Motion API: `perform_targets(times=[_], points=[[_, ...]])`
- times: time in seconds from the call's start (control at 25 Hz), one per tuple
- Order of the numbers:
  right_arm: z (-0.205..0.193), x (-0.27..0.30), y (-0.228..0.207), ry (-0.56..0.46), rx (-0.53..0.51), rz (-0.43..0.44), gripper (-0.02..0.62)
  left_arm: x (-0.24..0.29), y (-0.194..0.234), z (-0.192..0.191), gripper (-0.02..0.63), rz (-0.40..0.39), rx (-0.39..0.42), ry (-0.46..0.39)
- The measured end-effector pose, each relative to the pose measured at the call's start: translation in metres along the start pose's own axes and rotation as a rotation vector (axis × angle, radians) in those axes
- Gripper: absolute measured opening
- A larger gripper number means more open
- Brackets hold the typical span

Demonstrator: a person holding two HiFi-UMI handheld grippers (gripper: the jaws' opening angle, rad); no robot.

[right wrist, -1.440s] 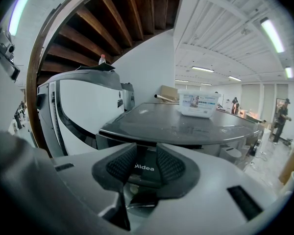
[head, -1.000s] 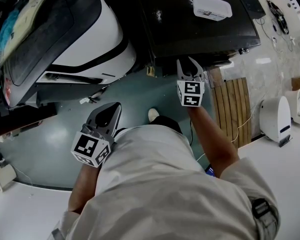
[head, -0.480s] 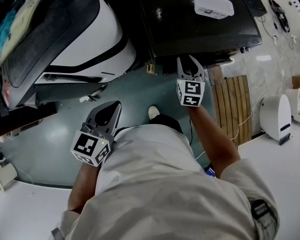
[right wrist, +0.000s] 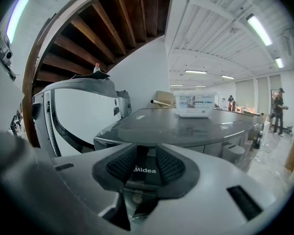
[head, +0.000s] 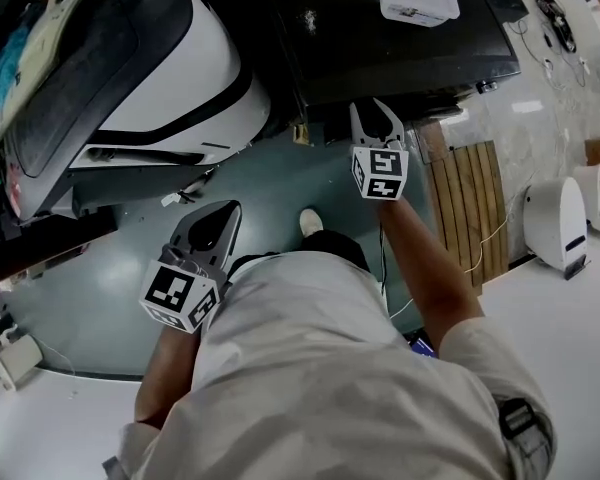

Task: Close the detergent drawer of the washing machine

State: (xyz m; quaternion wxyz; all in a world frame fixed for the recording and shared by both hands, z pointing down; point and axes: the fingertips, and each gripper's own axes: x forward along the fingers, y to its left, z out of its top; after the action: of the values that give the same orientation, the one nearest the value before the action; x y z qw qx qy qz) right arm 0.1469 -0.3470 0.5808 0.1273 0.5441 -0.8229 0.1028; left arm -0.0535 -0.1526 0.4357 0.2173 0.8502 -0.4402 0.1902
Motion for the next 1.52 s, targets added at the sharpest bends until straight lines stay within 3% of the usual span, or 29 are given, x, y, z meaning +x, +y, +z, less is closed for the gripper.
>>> perform_targets(times=[0.32, 0.64, 1.0, 1.28, 1.52], points=[[0.007, -0.023, 0.004, 0.038, 0.001, 0.034, 0.123, -0.027, -0.011, -0.006, -0.002, -0.04, 0.027, -0.026], [0.019, -0.09, 0.042, 0.043, 0.045, 0.036, 0.121, -0.071, -0.018, -0.019, -0.002, -0.106, 0.057, -0.067], [0.038, -0.177, 0.108, 0.008, 0.063, 0.026, 0.094, -0.13, -0.024, -0.046, -0.002, -0.183, 0.077, -0.097], [0.051, -0.241, 0.17, -0.028, 0.053, 0.024, 0.029, -0.174, -0.027, -0.071, -0.002, -0.238, 0.084, -0.113], [0.044, -0.292, 0.225, -0.016, 0.042, 0.048, 0.005, -0.206, -0.031, -0.097, -0.002, -0.282, 0.067, -0.12]])
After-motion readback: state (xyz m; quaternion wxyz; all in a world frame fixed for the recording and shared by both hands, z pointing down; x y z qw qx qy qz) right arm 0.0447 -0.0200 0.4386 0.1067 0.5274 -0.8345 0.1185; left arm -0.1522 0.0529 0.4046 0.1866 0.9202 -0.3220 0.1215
